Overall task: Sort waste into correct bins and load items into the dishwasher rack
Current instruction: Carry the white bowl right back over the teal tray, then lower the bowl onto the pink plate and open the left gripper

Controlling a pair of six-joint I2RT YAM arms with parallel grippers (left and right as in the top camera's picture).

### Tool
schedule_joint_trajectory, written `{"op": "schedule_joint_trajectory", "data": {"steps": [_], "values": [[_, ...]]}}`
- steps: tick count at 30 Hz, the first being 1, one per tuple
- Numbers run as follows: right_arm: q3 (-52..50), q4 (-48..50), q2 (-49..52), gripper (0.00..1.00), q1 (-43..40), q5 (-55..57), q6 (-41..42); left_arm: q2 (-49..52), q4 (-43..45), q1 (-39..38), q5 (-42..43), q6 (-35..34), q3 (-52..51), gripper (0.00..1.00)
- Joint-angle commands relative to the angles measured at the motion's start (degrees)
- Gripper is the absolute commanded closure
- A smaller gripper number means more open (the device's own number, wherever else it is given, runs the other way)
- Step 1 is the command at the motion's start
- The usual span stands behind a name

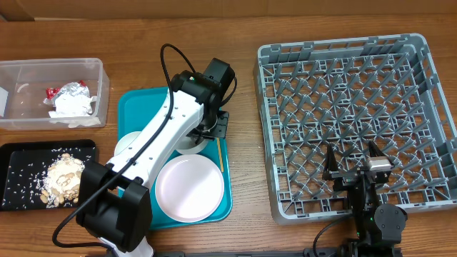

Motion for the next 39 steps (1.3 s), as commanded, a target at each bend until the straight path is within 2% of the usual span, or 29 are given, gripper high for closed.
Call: {"op": "schedule_joint_trajectory", "data": {"steps": [1, 10, 18, 24, 32, 33, 36, 39], "values": [[-0.61, 0.2, -0.57, 0.0, -0.33, -0.33, 0.0, 0.46, -1.66, -0.09, -0.63, -1.33, -0.22, 0.96], [-0.61, 0.2, -0.57, 0.0, -0.33, -0.33, 0.0, 0.46, -10.6, -0.33, 7.41, -1.36, -0.33, 0.96], [-0.59, 0.2, -0.57, 0.0, -0.33, -0.33, 0.0, 0.46, -12.15, -4.2, 6.93, -5.27, -2.67, 0.96], [-0.61, 0.2, -0.57, 0.0, -0.33, -0.33, 0.0, 0.44, -10.78, -7.69, -0.22, -13.2, -6.99, 0.96], [-0.59, 0.2, -0.57, 0.0, -0.33, -0.33, 0.0, 0.44, -7.89, -8.0, 0.31, -13.05, -11.08, 0.96], [-0.61, 0.2, -0.57, 0.0, -0.33, -0.33, 0.0, 0.42, -7.15, -8.0, 0.37, -12.85, -11.08, 0.92], [-0.61, 0.2, -0.57, 0.0, -0.33, -0.33, 0.0, 0.42, -6.54, -8.0, 1.7, -11.3, -11.08, 0.63], [-0.59, 0.2, -0.57, 0.0, -0.33, -0.33, 0.0, 0.42, -6.23, -7.93, 3.15, -9.57, -11.08, 0.5]]}}
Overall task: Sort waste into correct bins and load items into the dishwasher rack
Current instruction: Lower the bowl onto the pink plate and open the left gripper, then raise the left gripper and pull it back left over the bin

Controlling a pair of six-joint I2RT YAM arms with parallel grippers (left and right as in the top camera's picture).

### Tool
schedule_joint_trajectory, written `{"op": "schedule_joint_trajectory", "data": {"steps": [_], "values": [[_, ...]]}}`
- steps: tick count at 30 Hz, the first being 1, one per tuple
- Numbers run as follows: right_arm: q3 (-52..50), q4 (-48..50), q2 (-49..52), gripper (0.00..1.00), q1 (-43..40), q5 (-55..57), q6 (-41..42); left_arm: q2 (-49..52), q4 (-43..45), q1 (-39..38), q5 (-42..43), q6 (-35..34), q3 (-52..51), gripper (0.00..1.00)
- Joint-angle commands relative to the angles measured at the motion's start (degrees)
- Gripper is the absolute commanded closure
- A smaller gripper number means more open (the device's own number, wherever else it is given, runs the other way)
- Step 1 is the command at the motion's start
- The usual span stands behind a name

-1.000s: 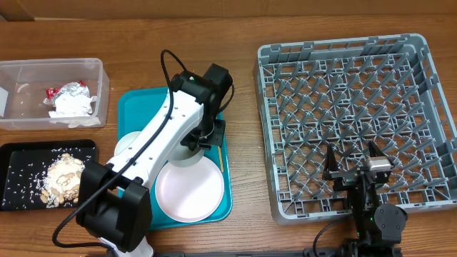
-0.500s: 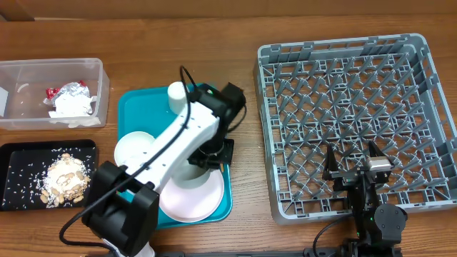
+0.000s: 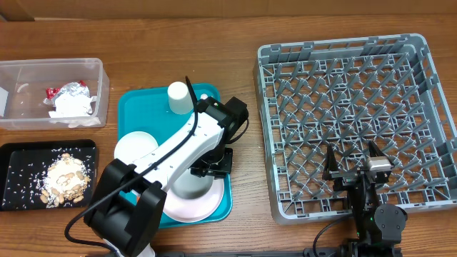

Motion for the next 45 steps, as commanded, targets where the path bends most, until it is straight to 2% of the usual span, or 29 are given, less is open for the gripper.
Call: {"op": "schedule_joint_trajectory", "data": {"steps": [1, 2, 3, 12, 17, 20, 23, 28, 33, 39, 45], "values": [[-0.61, 0.2, -0.57, 0.0, -0.33, -0.35, -0.02, 0.35, 0.17, 0.0, 1.49, 1.95, 0.07, 0.43], [-0.61, 0.2, -0.57, 0.0, -0.33, -0.35, -0.02, 0.35, 0.11, 0.02, 1.55, 2.38, 0.17, 0.15], [-0.61, 0.2, -0.57, 0.0, -0.33, -0.35, -0.02, 0.31, -0.17, 0.0, 1.73, 2.73, 0.44, 0.0], [-0.61, 0.2, -0.57, 0.0, -0.33, -0.35, -0.02, -3.96, -6.67, 3.43, -0.44, 2.49, 12.52, 0.0], [-0.61, 0.2, -0.57, 0.0, -0.33, -0.35, -0.02, -8.94, -7.48, 13.46, -1.86, 2.93, 15.85, 0.0], [-0.61, 0.2, -0.57, 0.0, -0.33, -0.35, -0.02, -10.03, -8.09, 20.96, -1.27, 7.26, 15.61, 0.0], [-0.61, 0.2, -0.57, 0.0, -0.33, -0.35, -0.02, -9.86, -6.47, 27.39, 2.47, 11.19, 11.98, 0.07], [-0.59, 0.2, -0.57, 0.0, -0.33, -0.35, -0.02, -9.86, -0.79, 28.13, 4.09, 11.32, 3.76, 0.09], [-0.61, 0.2, -0.57, 0.0, -0.33, -0.35, -0.04, -9.86, 4.85, 28.61, -0.74, 7.78, -2.56, 0.12], [-0.61, 0.2, -0.57, 0.0, -0.33, -0.35, -0.02, -9.86, 9.81, 29.86, -7.1, 5.09, -4.87, 0.16], [-0.59, 0.2, -0.57, 0.0, -0.33, -0.35, -0.02, -9.86, 13.86, 30.16, -6.67, 5.75, -8.46, 0.19]]}}
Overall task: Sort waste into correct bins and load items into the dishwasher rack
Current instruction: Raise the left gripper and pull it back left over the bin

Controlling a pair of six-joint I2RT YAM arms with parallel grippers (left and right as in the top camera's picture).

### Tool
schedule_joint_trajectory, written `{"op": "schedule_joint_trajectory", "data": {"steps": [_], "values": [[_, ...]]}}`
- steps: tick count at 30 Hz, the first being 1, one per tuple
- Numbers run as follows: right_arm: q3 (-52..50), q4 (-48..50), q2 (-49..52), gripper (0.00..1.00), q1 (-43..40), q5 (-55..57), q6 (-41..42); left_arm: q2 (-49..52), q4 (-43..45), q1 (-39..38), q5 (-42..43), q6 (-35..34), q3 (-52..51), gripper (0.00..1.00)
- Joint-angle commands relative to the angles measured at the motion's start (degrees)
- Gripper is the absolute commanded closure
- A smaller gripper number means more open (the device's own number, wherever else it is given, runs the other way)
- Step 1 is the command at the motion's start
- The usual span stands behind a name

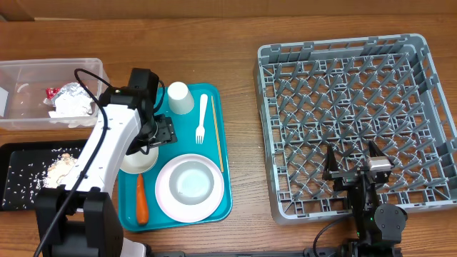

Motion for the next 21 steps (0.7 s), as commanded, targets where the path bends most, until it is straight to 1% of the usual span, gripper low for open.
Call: {"op": "schedule_joint_trajectory", "data": {"steps": [1, 4, 8, 14, 17, 20, 21], "values": [[-0.61, 0.22, -0.57, 0.0, -0.33, -0.31, 0.0, 0.04, 0.83, 0.35, -1.49, -0.92, -2.56, 0.2], [-0.59, 0.22, -0.57, 0.0, -0.33, -0.31, 0.0, 0.02, 1.2, 0.37, -1.11, -0.9, -2.86, 0.2], [-0.61, 0.22, -0.57, 0.0, -0.33, -0.31, 0.0, -0.92, 0.61, 0.37, 0.48, 0.76, -1.53, 0.2], [-0.61, 0.22, -0.57, 0.0, -0.33, -0.31, 0.0, -7.52, -4.02, 1.07, 1.27, 0.5, 3.72, 0.19], [-0.61, 0.22, -0.57, 0.0, -0.33, -0.31, 0.0, -11.93, -5.29, 1.6, 1.25, -0.81, 4.98, 0.18], [-0.61, 0.22, -0.57, 0.0, -0.33, -0.31, -0.02, -15.87, -5.79, 3.56, 1.22, -3.63, 5.01, 0.18], [-0.61, 0.22, -0.57, 0.0, -0.33, -0.31, -0.02, -16.79, -6.16, 4.57, 1.25, -4.9, 5.01, 0.16]]}}
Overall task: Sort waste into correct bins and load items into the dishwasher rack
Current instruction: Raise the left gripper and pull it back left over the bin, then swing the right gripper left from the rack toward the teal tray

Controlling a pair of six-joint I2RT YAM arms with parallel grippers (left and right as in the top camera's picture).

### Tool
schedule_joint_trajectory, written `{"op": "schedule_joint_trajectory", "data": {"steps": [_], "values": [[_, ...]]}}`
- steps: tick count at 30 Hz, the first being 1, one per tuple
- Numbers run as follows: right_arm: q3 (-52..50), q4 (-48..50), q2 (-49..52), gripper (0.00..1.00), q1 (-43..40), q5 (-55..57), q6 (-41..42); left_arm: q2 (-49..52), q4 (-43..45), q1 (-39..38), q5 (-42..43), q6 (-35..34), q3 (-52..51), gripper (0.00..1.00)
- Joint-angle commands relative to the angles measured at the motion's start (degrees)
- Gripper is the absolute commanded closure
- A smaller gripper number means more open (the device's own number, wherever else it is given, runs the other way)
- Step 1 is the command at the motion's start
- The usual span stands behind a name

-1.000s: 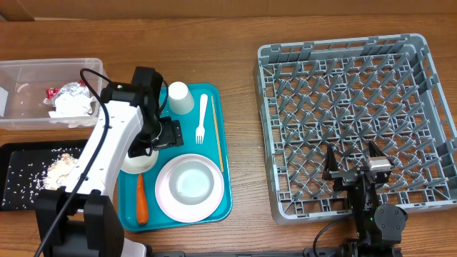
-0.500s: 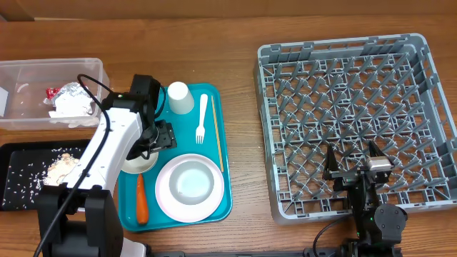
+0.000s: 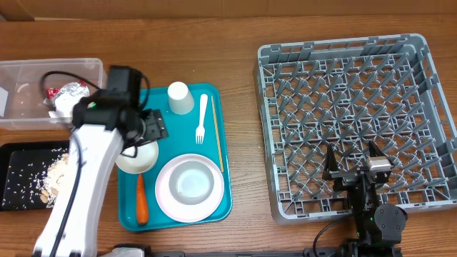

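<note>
A teal tray (image 3: 225, 203) holds a white cup (image 3: 180, 98), a white fork (image 3: 202, 118), a thin wooden stick (image 3: 217, 139), an orange carrot (image 3: 141, 201), a white bowl (image 3: 136, 158) and a white plate (image 3: 166, 196) with a clear bowl (image 3: 192, 180) on it. My left gripper (image 3: 148, 130) hangs over the white bowl's far rim; its fingers are hidden from above. My right gripper (image 3: 353, 165) rests open over the near edge of the grey dishwasher rack (image 3: 343, 57), holding nothing.
A clear bin (image 3: 28, 71) with foil and paper waste stands at the far left. In front of it lies a black tray (image 3: 14, 153) with food scraps. My left arm crosses over that tray's right side.
My left arm has swung a little further left, its base now over the black tray. The gripper stays above the white bowl's far rim. Everything on the tray is unchanged.
My left gripper was at a clear bowl in the middle of the tray, with the plate bare. Then it stood at the plate with the clear bowl on it. Later it had let go and was over the white bowl at the tray's left, where it stays.
</note>
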Motion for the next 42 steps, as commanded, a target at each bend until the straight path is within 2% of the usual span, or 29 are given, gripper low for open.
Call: {"op": "schedule_joint_trajectory", "data": {"steps": [1, 4, 6, 10, 11, 16, 20, 24, 26, 30, 34, 39, 42], "values": [[-0.61, 0.24, -0.57, 0.0, -0.33, -0.31, -0.02, -4.37, -1.27, 3.82, 0.37, -5.51, 1.09, 0.13], [-0.59, 0.94, -0.57, 0.0, -0.33, -0.35, 0.0, -5.99, -2.82, 9.42, 1.88, -8.85, 1.09, 0.01], [-0.59, 4.37, -0.57, 0.0, -0.33, -2.47, 0.59, -6.23, -3.96, 13.92, 3.41, -9.7, 1.09, 0.0], [-0.61, 9.79, -0.57, 0.0, -0.33, -17.84, 6.45, -6.23, -5.14, 19.93, 5.86, -9.66, 1.09, 0.0], [-0.59, 12.0, -0.57, 0.0, -0.33, -26.95, 10.23, -6.23, -5.11, 21.27, 5.84, -9.68, 1.07, 0.0], [-0.61, 13.44, -0.57, 0.0, -0.33, -44.87, 18.58, -6.21, -5.07, 21.92, 5.73, -9.66, 1.09, 0.0], [-0.61, 16.52, -0.57, 0.0, -0.33, -48.11, 24.9, -6.21, -4.92, 21.92, 4.72, -9.64, 1.09, 0.0], [-0.52, 26.67, -0.57, 0.0, -0.33, -48.13, 34.29, -6.21, -4.7, 21.92, 4.33, -9.44, 1.09, 0.0], [0.07, 30.53, -0.57, 0.0, -0.33, -48.09, 36.2, -6.23, -4.7, 21.92, 4.33, -9.44, 1.09, 0.0], [4.66, 31.28, -0.55, 0.0, -0.33, -47.15, 36.15, -6.21, -4.72, 21.92, 4.17, -9.46, 1.07, 0.0], [11.58, 27.76, 0.42, 0.0, -0.35, -45.27, 33.75, -6.21, -4.74, 21.92, 3.89, -9.46, 1.07, 0.0], [24.55, 19.5, 6.36, 0.0, -0.35, -45.33, 26.73, -6.21, -4.7, 21.92, 3.91, -9.49, 1.07, 0.0], [35.95, 12.26, 14.03, 0.0, -0.35, -47.34, 22.45, -6.21, -4.7, 21.92, 3.91, -9.49, 1.07, 0.0]]}}
